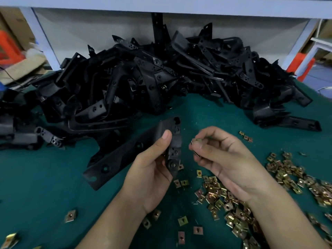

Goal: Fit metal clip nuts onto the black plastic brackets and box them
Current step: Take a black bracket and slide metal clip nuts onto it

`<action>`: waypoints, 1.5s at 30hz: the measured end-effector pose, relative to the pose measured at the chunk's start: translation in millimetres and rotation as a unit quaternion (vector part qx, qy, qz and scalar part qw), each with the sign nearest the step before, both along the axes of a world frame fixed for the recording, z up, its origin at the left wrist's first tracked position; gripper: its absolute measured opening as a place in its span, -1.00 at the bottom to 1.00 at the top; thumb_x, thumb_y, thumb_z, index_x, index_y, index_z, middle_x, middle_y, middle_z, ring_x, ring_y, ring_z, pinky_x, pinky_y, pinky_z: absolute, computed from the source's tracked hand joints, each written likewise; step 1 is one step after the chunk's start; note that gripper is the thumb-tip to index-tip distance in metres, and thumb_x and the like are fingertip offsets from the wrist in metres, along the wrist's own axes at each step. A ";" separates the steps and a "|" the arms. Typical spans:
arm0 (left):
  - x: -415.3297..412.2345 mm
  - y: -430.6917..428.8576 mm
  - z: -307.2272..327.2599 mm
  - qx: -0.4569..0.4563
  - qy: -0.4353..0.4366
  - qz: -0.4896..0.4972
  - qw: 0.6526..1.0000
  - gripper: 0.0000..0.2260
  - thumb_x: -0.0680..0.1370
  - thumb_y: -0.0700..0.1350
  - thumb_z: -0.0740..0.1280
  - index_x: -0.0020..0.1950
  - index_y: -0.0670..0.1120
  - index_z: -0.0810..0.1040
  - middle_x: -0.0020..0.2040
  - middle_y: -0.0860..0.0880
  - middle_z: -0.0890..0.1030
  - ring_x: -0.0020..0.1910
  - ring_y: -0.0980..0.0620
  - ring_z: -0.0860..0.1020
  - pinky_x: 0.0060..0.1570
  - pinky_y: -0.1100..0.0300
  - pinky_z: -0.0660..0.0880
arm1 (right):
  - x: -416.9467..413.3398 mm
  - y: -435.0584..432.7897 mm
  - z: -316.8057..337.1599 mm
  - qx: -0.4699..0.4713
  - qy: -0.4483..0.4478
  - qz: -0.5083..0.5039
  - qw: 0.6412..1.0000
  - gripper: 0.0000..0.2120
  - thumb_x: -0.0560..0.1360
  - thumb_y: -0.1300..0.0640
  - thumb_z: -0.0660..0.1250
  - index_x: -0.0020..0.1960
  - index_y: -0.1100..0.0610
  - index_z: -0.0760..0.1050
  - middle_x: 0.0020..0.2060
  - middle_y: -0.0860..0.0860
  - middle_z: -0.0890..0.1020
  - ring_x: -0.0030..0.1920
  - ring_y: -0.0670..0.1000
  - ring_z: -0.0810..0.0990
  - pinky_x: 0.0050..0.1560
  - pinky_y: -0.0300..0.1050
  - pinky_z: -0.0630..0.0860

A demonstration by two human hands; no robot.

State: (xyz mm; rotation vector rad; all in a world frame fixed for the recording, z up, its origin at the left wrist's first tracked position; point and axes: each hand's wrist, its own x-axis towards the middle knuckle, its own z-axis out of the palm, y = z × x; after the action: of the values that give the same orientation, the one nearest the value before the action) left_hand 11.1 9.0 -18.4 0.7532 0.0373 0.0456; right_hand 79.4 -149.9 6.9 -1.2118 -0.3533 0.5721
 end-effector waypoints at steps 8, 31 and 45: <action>-0.4 -4.7 -0.3 -0.018 0.024 0.009 1.000 -0.78 0.56 -0.09 0.34 -0.08 -0.09 0.78 -0.15 0.00 0.74 -0.19 0.11 0.71 -0.17 0.31 0.60 | -2.6 1.9 -1.4 0.010 0.027 -0.025 0.999 -0.73 0.28 0.12 0.51 -0.02 0.07 0.74 -0.19 -0.01 0.68 -0.23 -0.08 0.63 -0.14 -0.28 0.59; -1.4 -7.4 1.8 -0.022 0.053 -0.036 0.998 -0.73 0.42 -0.06 0.46 0.07 -0.13 0.75 0.00 -0.07 0.74 -0.10 0.08 0.71 -0.14 0.28 0.61 | -4.1 6.9 -3.3 0.078 0.113 -0.028 0.990 -0.79 0.20 0.21 0.53 -0.16 0.09 0.74 -0.26 0.01 0.67 -0.34 -0.13 0.59 -0.31 -0.33 0.52; -1.0 -4.9 2.2 -0.020 0.045 -0.034 0.998 -0.74 0.48 -0.04 0.43 0.08 -0.14 0.75 0.00 -0.07 0.74 -0.12 0.08 0.71 -0.13 0.28 0.61 | -1.7 7.6 -5.3 0.033 0.068 -0.039 0.996 -0.81 0.32 0.15 0.48 -0.07 0.13 0.73 -0.24 0.05 0.66 -0.38 -0.13 0.45 -0.36 -0.32 0.41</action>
State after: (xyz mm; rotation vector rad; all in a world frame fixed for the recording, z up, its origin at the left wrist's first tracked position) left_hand 10.1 4.1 -16.2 0.7150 0.0986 -0.0530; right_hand 77.7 -142.3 1.6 -1.1125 -0.2072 0.5676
